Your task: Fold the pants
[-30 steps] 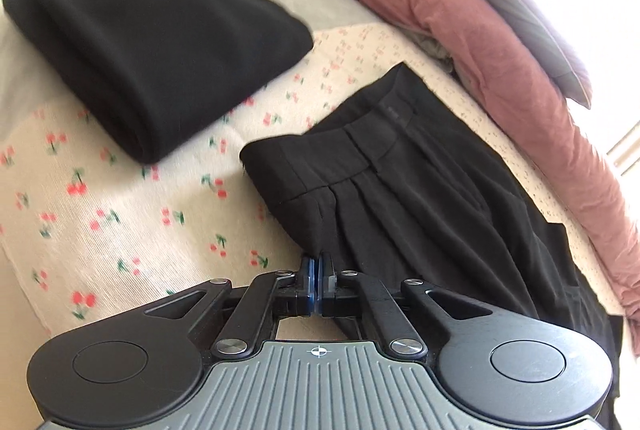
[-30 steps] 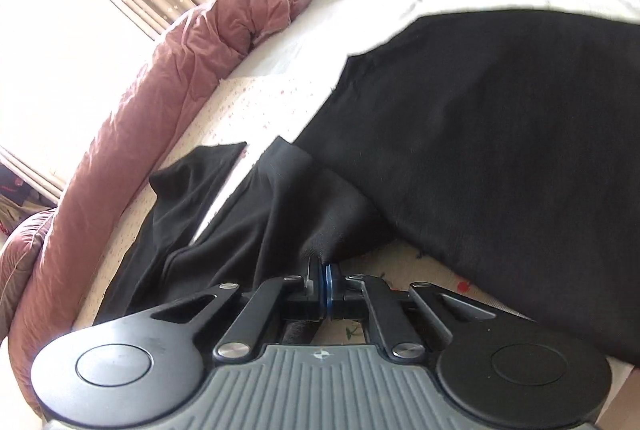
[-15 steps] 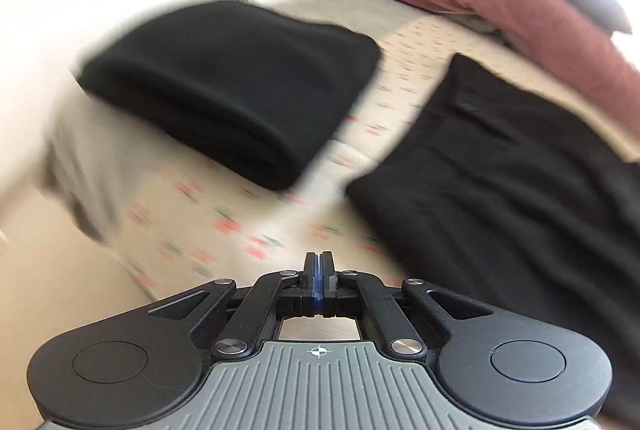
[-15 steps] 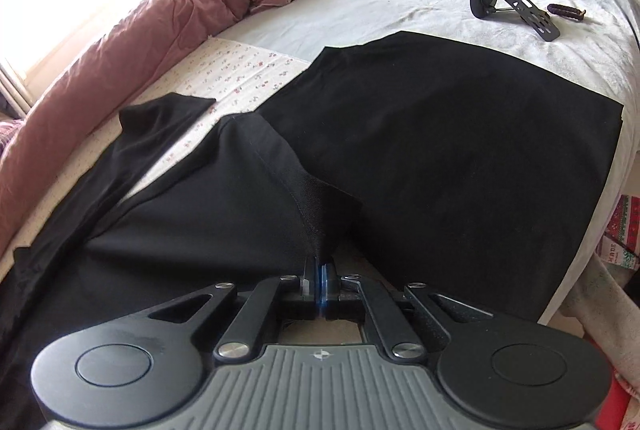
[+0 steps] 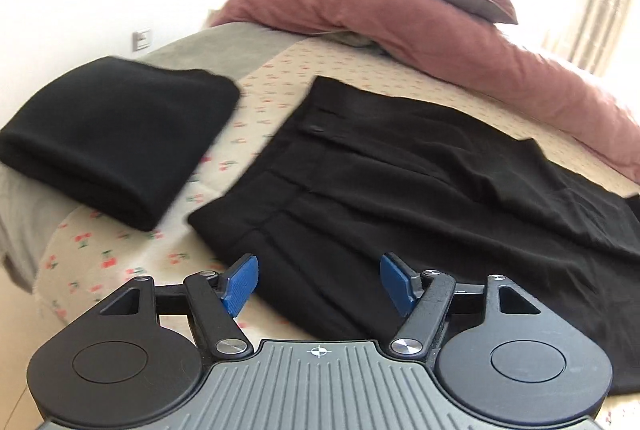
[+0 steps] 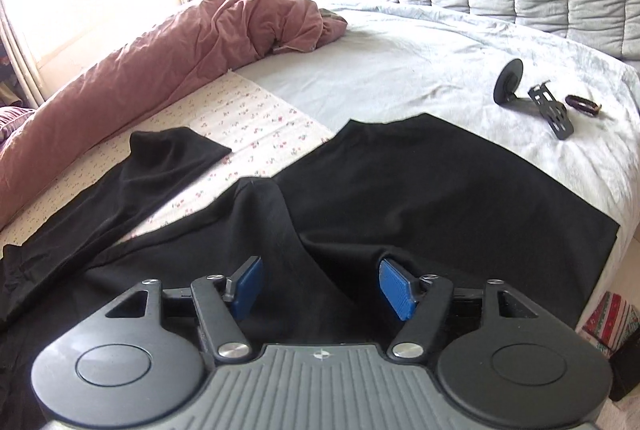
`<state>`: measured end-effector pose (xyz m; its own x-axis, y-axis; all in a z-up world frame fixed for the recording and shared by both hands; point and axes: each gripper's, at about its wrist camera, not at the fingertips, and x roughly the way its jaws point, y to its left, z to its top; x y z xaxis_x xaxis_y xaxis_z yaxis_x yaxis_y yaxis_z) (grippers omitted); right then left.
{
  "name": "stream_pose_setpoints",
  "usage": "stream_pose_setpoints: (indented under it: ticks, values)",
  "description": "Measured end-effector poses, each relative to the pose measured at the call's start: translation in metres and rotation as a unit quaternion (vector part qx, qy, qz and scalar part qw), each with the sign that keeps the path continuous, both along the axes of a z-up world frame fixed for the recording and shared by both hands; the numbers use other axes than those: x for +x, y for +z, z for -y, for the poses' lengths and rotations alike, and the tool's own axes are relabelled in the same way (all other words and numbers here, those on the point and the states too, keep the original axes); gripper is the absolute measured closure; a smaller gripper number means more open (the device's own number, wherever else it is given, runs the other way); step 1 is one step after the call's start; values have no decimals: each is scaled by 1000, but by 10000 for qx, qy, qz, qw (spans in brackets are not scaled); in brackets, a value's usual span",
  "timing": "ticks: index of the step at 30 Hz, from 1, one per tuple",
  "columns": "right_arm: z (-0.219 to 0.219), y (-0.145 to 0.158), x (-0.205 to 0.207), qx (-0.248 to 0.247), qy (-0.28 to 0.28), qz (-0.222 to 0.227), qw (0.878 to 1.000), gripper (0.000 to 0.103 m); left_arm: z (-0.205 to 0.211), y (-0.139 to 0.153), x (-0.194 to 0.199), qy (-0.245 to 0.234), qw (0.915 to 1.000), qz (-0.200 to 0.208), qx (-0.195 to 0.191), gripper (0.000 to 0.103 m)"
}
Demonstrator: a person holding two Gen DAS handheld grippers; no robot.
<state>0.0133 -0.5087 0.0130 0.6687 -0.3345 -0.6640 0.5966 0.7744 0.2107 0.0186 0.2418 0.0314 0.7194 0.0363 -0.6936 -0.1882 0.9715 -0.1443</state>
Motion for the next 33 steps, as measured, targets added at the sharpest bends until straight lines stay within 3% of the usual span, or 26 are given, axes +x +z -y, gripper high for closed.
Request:
stream_pose_setpoints:
  ticks: [3, 5, 8, 12, 15, 16, 17, 18, 19, 21, 25, 27, 29, 33]
  values:
    - [10, 2, 26, -74, 43, 81, 9999, 36, 55, 1, 14, -823, 9966, 63, -23, 30]
    - [19, -2, 48, -35, 192, 72, 9998, 36, 92, -5, 22, -1458, 9892, 98, -97, 28]
    - [36, -18, 76, 287, 312, 41, 9991, 36, 147, -21, 28, -2354, 9717, 59, -194, 28]
    - [56, -43, 97, 1003, 336, 201, 9942, 40, 209, -53, 26, -3354, 9419, -4, -164, 28]
    - [58, -54, 105, 1296, 365, 539, 9894, 55, 236, -73, 19, -3807, 9246, -133, -11, 28]
    - [56, -56, 108, 1331, 392, 594, 9885, 67, 243, -77, 17, -3903, 9206, -137, 53, 27]
    - [54, -57, 111, 1286, 443, 594, 9889, 87, 247, -79, 13, -3975, 9174, -83, 173, 22]
    - [49, -55, 111, 1113, 463, 572, 9911, 100, 251, -80, 11, -4053, 9137, -44, 296, 22]
    - [41, -49, 109, 750, 423, 589, 9945, 100, 252, -79, 10, -4098, 9114, -44, 372, 22]
    - [29, -38, 105, 82, 429, 651, 9969, 100, 250, -78, 13, -4117, 9107, -91, 332, 21]
    - [31, -43, 122, -646, 48, -342, 9973, 100, 246, -76, 22, -4111, 9113, -197, 137, 20]
    - [33, -38, 119, -729, -110, -279, 9969, 85, 246, -73, 26, -4085, 9124, -258, 65, 20]
    - [34, -30, 115, -522, -5, 91, 9986, 57, 243, -67, 34, -4007, 9157, -293, -50, 20]
    - [25, -16, 129, -420, 303, 231, 9984, 53, 234, -49, 58, -3770, 9259, -174, -136, 20]
